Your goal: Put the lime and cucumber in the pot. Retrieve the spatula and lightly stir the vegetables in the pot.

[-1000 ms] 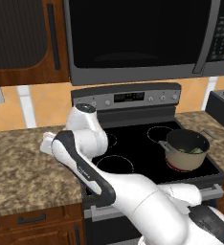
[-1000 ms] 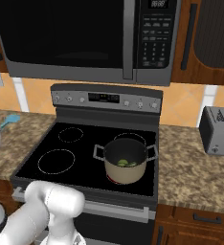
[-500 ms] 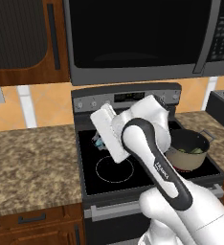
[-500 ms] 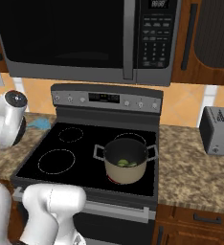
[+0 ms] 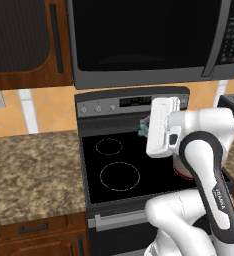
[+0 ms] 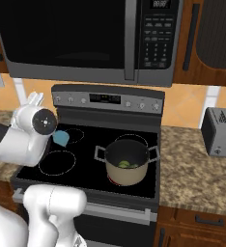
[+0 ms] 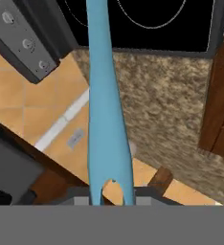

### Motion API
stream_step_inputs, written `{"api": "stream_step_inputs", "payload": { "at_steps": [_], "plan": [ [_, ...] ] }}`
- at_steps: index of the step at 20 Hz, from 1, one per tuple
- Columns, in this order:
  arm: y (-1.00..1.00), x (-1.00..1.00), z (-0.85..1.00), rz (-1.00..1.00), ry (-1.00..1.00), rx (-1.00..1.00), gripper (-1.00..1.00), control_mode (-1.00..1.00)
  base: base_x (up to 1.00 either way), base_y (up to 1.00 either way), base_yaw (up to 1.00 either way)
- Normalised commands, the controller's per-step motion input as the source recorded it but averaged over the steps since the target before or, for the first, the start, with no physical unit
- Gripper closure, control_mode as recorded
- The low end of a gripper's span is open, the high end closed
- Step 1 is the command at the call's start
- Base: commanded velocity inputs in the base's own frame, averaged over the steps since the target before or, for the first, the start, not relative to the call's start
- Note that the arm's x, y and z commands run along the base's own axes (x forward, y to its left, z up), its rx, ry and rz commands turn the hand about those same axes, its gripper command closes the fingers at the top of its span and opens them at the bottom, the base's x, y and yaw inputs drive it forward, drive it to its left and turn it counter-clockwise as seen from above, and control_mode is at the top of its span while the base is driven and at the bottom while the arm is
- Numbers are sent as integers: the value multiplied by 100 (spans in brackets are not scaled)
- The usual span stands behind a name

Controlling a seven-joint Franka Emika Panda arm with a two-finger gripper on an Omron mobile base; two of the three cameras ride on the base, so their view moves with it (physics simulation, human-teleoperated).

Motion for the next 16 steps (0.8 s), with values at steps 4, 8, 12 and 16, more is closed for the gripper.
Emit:
{"api": "stream_step_inputs", "payload": {
  "at_steps": [4, 8, 12, 16],
  "plan": [
    [-98, -2, 83, -30, 13, 44, 100, -100, 0, 0, 0],
    [-96, -6, 40, -21, 8, 37, 100, -100, 0, 0, 0],
    [-99, 0, 0, -4, 0, 25, 100, -100, 0, 0, 0],
    [-94, 13, 0, -2, 0, 16, 100, -100, 0, 0, 0]
  ]
}}
